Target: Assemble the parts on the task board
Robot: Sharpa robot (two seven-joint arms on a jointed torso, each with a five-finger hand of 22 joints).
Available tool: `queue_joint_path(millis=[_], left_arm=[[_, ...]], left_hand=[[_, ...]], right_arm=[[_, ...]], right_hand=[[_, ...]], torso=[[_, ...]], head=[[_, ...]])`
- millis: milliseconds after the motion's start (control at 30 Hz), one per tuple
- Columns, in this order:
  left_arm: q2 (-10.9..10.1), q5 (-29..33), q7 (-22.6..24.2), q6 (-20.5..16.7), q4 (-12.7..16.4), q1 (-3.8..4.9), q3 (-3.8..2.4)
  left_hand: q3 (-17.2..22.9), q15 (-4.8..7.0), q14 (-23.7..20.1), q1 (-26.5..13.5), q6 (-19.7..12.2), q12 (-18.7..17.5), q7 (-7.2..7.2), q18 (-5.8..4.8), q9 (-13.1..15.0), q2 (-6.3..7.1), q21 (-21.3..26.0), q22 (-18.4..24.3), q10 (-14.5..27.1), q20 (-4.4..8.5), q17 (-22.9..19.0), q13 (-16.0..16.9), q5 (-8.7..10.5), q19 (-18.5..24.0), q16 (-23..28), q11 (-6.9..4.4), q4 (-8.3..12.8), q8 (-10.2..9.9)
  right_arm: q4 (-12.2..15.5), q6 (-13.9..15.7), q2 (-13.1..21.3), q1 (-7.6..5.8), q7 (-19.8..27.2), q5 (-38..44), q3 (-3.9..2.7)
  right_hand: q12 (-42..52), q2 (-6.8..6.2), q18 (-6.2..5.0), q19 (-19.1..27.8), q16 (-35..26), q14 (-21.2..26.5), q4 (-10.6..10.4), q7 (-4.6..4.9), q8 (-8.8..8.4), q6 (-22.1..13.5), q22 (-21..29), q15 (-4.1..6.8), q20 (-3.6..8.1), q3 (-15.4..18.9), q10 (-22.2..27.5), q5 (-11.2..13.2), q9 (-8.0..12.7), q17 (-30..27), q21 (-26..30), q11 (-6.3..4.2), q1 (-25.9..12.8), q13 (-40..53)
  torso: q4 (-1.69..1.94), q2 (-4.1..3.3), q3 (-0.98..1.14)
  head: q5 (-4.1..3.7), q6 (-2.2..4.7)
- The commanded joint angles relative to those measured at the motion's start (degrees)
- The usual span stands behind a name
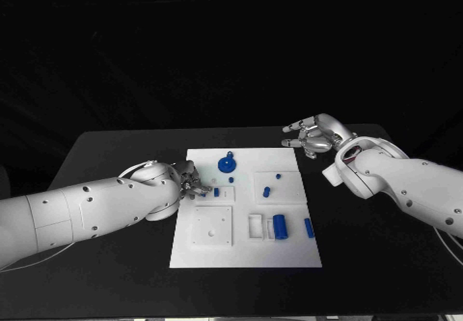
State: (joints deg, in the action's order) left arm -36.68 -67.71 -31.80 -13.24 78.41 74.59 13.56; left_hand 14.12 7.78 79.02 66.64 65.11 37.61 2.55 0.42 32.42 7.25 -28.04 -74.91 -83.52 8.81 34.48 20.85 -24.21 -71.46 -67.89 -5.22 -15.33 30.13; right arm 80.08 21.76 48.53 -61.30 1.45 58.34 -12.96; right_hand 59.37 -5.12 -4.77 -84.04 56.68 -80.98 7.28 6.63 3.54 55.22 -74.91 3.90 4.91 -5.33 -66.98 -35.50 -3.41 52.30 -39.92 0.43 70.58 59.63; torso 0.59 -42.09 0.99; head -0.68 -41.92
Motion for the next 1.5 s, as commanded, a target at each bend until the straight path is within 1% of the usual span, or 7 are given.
queue_joint_path(millis=[33,367,467,533,967,1100,1500], left_arm=[[0.3,0.4,0.0,0.9,-0.1,-0.19,0.14],[0.2,0.5,-0.4,1.7,-0.2,-0.13,0.14],[0.1,0.9,-0.5,2.0,-0.2,-0.13,0.14],[0.0,1.4,-0.6,2.2,-0.2,-0.13,0.14],[-0.2,2.5,-0.8,2.7,0.2,-0.13,0.14],[-0.2,2.5,-0.7,2.7,0.2,-0.13,0.14],[-0.2,2.6,-0.6,1.7,0.3,-0.13,0.13]], left_hand=[[0.0,0.51,0.1,0.0,-0.1,0.2,0.06,-0.42,-0.1,0.40,0.2,-1.1,-3.3,0.21,0.1,-0.1,0.36,-0.2,0.0,-0.11,-0.2,-0.2],[-0.2,0.49,0.0,-0.2,0.0,0.2,0.05,-0.42,-0.1,0.66,0.2,-1.2,-3.3,0.19,0.0,-0.1,0.53,-0.2,0.0,-0.08,-0.6,-0.3],[0.1,0.47,0.0,-0.4,0.0,0.2,0.03,-0.42,-0.2,0.06,0.1,-1.2,-3.3,0.17,0.1,-0.1,0.19,-0.2,0.0,-0.07,-0.7,-0.4],[0.4,0.46,0.0,-0.6,-0.2,0.2,-0.02,-0.36,-0.1,-0.81,0.1,-1.2,-3.3,0.14,0.1,-0.1,-1.26,-0.2,0.0,-0.04,-0.6,-0.4],[1.0,0.42,-0.1,-2.8,-0.2,0.1,-0.05,-0.42,0.0,-1.49,0.1,-1.2,-3.3,0.11,0.0,-0.1,-2.12,-0.1,0.0,0.01,-0.8,-0.3],[1.4,0.41,-0.1,-3.9,-0.2,0.1,-0.05,-0.42,0.0,-2.20,0.0,-1.2,-3.3,0.11,0.1,0.0,-2.91,-0.1,-0.1,0.01,-0.9,-0.3],[2.6,0.42,0.0,-8.3,0.0,0.2,-0.05,-0.40,0.1,-2.08,-0.1,-1.1,-3.3,0.12,0.0,0.0,-3.16,-0.1,0.0,0.01,-1.2,-0.3]], right_arm=[[0.0,-0.8,-0.1,0.05,0.6,0.4,-0.03],[0.0,-0.8,-0.1,0.10,0.6,0.4,-0.03],[-0.1,-0.8,-0.1,0.12,0.6,0.4,-0.03],[-0.1,-0.8,-0.1,0.13,0.6,0.4,-0.03],[-0.1,-0.8,-0.1,0.19,0.6,0.4,-0.03],[-0.1,-0.8,-0.1,0.19,0.6,0.4,-0.03],[-0.1,-0.8,-0.2,0.20,0.6,0.4,-0.03]], right_hand=[[0.1,-0.08,-1.10,-2.8,-0.1,-0.3,0.1,0.10,-0.11,0.3,-4.9,0.03,0.07,-0.2,-0.2,-0.3,0.0,0.1,-0.3,-0.14,-0.5,0.0],[0.1,-0.08,-1.10,-2.8,-0.1,-0.3,0.1,0.10,-0.11,0.3,-4.9,0.03,0.07,-0.2,-0.2,-0.3,0.0,0.1,-0.3,-0.14,-0.5,0.0],[0.1,-0.08,-1.10,-2.8,-0.1,-0.3,0.1,0.10,-0.11,0.3,-4.9,0.03,0.07,-0.2,-0.2,-0.3,0.0,0.1,-0.3,-0.14,-0.5,0.0],[0.1,-0.08,-1.10,-2.8,-0.1,-0.3,0.1,0.10,-0.11,0.3,-4.9,0.03,0.07,-0.2,-0.2,-0.3,0.0,0.1,-0.3,-0.14,-0.5,0.0],[0.2,-0.02,-1.10,-2.8,-0.1,-0.4,0.1,0.10,-0.09,0.4,-4.9,0.04,0.08,-0.1,-0.3,-0.4,-0.1,0.2,-0.3,-0.15,-0.5,0.1],[0.2,-0.02,-1.10,-2.8,-0.1,-0.4,0.1,0.10,-0.09,0.4,-4.9,0.04,0.08,-0.1,-0.3,-0.4,-0.1,0.2,-0.3,-0.15,-0.5,0.1],[0.2,-0.02,-1.10,-2.8,-0.1,-0.4,0.1,0.10,-0.09,0.4,-4.9,0.04,0.08,-0.1,-0.3,-0.4,-0.1,0.2,-0.3,-0.15,-0.5,0.1]], torso=[[-0.01,-0.04,0.01],[0.03,0.00,-0.01],[0.03,0.04,0.00],[0.04,0.03,0.00],[0.01,0.01,0.01],[0.04,0.00,-0.01],[-0.02,-0.03,-0.02]], head=[[-0.06,-0.07],[-0.04,-0.20],[-0.05,-0.26],[-0.06,-0.22],[0.01,-0.27],[-0.02,-0.34],[0.05,-0.24]])
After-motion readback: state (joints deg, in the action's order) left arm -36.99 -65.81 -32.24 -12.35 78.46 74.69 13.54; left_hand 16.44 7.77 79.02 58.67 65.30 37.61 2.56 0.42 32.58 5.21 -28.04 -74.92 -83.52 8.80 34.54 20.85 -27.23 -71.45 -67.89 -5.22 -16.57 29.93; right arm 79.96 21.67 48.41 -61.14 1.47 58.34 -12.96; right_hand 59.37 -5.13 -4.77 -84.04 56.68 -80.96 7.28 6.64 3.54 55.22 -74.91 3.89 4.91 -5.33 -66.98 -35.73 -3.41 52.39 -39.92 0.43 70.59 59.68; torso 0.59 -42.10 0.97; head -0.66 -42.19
